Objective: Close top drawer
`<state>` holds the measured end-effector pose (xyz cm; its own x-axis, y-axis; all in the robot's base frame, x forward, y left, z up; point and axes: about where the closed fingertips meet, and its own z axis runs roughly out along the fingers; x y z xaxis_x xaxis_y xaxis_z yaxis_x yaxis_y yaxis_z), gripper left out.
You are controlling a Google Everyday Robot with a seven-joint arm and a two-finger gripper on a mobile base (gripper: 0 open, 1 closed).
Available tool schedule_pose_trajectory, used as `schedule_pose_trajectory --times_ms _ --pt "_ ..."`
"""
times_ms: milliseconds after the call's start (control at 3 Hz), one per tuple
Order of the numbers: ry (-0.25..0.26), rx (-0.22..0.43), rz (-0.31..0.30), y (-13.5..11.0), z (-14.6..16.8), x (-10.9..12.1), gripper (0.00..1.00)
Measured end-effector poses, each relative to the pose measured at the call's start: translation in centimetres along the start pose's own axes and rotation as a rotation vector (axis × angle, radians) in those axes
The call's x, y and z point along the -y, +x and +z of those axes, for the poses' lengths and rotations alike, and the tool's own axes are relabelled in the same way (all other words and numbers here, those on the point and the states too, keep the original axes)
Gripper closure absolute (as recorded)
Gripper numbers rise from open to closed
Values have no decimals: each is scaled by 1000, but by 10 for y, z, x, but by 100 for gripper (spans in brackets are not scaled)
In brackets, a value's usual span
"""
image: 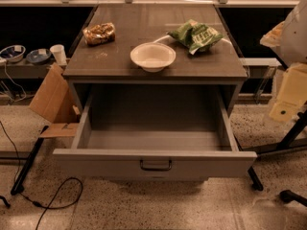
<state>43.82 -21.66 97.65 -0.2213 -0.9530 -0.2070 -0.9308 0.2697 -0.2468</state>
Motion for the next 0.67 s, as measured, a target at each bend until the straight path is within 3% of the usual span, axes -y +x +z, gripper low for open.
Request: schedule_pose_trajectory --times_ms 667 --pt "-5 4 2 1 7 -5 0"
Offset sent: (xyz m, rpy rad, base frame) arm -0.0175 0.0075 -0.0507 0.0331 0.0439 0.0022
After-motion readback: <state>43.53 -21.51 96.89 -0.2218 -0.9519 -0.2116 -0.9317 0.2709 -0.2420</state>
